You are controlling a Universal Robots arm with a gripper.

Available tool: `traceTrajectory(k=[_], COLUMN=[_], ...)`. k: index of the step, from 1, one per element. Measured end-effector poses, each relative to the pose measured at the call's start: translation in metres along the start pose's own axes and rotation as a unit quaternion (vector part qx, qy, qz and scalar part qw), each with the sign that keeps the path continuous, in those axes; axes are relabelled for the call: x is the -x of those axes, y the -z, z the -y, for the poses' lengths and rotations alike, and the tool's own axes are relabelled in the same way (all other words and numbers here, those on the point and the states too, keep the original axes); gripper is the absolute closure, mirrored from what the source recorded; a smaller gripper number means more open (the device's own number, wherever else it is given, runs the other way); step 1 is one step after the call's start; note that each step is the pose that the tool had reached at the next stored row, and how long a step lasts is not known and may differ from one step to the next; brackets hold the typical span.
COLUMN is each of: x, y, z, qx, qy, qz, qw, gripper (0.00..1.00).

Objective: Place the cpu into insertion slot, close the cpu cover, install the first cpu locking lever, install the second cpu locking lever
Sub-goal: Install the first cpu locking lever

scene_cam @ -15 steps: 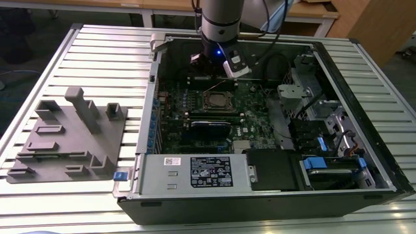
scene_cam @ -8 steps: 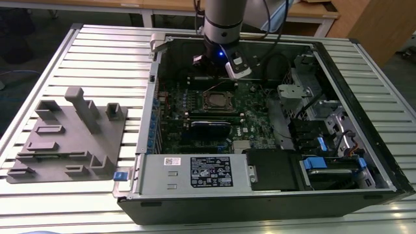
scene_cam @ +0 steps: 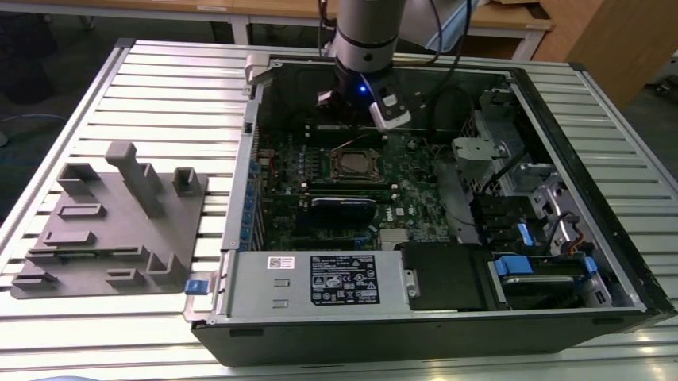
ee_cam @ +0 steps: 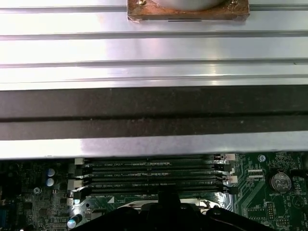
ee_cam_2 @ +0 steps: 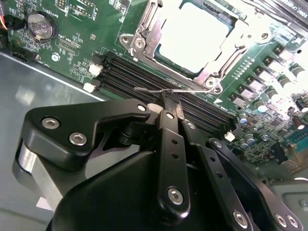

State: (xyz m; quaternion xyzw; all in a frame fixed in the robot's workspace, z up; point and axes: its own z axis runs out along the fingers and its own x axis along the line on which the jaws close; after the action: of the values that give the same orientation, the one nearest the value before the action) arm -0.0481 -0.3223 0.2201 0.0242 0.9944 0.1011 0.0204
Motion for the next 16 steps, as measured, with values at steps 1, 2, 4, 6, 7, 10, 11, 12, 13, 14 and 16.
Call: traceTrajectory(k=[1, 2, 4, 6, 7, 10, 11, 12, 13, 14, 16], x=[0.0005, 0.0010, 0.0017, 0.0020, 0.0020, 0.0020, 0.0020, 0.0020, 0.0020, 0.0021, 0.0021], y=[-0.0004, -0.0008, -0.0017, -0.0023, -0.0023, -0.0024, -0.0029, -0.0035, -0.0041, -0.0048, -0.0061], z=[0.0000, 0.0001, 0.0002, 0.0003, 0.0003, 0.0004, 0.0004, 0.0005, 0.0007, 0.0008, 0.0009], qx=[-0.0009, -0.0020, -0.0049, -0.0071, -0.0071, -0.0072, -0.0070, -0.0071, -0.0076, -0.0085, -0.0108], qy=[0.000, 0.000, 0.000, 0.000, 0.000, 0.000, 0.000, 0.000, 0.000, 0.000, 0.001], qz=[0.0000, 0.0001, 0.0002, 0.0003, 0.0003, 0.0003, 0.0004, 0.0004, 0.0004, 0.0004, 0.0005], qw=[1.00000, 1.00000, 0.99999, 0.99997, 0.99997, 0.99997, 0.99998, 0.99997, 0.99997, 0.99996, 0.99994], gripper=[0.89, 0.89, 0.89, 0.89, 0.89, 0.89, 0.89, 0.89, 0.89, 0.89, 0.89])
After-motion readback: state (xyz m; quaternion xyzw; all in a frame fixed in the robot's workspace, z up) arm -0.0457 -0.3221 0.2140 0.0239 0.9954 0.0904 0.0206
